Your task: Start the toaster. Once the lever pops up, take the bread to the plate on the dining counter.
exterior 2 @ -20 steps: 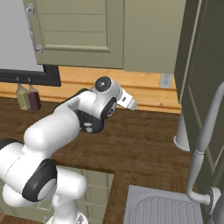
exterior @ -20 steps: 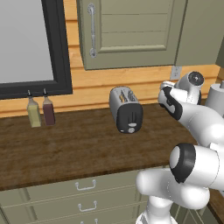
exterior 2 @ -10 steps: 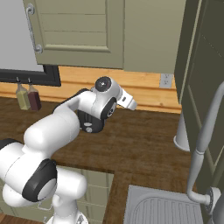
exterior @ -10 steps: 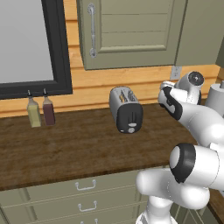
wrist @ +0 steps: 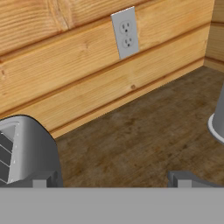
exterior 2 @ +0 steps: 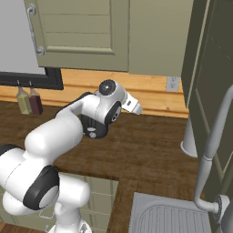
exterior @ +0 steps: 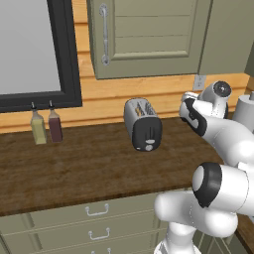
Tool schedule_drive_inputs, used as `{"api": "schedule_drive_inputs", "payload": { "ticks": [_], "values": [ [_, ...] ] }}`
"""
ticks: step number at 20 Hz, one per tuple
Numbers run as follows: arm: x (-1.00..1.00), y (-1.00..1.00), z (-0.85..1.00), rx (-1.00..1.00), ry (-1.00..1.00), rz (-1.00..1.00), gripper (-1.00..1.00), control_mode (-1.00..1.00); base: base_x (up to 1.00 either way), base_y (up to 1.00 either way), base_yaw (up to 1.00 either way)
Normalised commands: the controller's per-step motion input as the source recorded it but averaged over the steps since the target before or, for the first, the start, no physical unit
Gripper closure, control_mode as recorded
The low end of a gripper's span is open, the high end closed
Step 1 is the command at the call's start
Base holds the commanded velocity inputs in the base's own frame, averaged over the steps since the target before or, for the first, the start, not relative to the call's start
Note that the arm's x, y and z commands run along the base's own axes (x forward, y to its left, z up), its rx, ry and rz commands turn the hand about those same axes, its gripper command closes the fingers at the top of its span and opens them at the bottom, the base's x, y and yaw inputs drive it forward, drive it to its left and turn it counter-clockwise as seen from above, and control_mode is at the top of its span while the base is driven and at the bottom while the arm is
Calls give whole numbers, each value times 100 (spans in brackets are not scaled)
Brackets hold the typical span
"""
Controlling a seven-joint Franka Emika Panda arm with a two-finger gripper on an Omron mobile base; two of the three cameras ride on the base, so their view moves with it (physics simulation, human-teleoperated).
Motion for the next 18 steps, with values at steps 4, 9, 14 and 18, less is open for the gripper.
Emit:
{"api": "schedule_drive_inputs", "payload": {
  "ticks": [4, 9, 14, 18],
  "values": [
    [0, 0, 0, 0, 0, 0, -100, -100, 0, 0, 0],
    [0, 0, 0, 0, 0, 0, -100, -100, 0, 0, 0],
    [0, 0, 0, 0, 0, 0, -100, -100, 0, 0, 0],
    [0, 0, 0, 0, 0, 0, -100, -100, 0, 0, 0]
  ]
}}
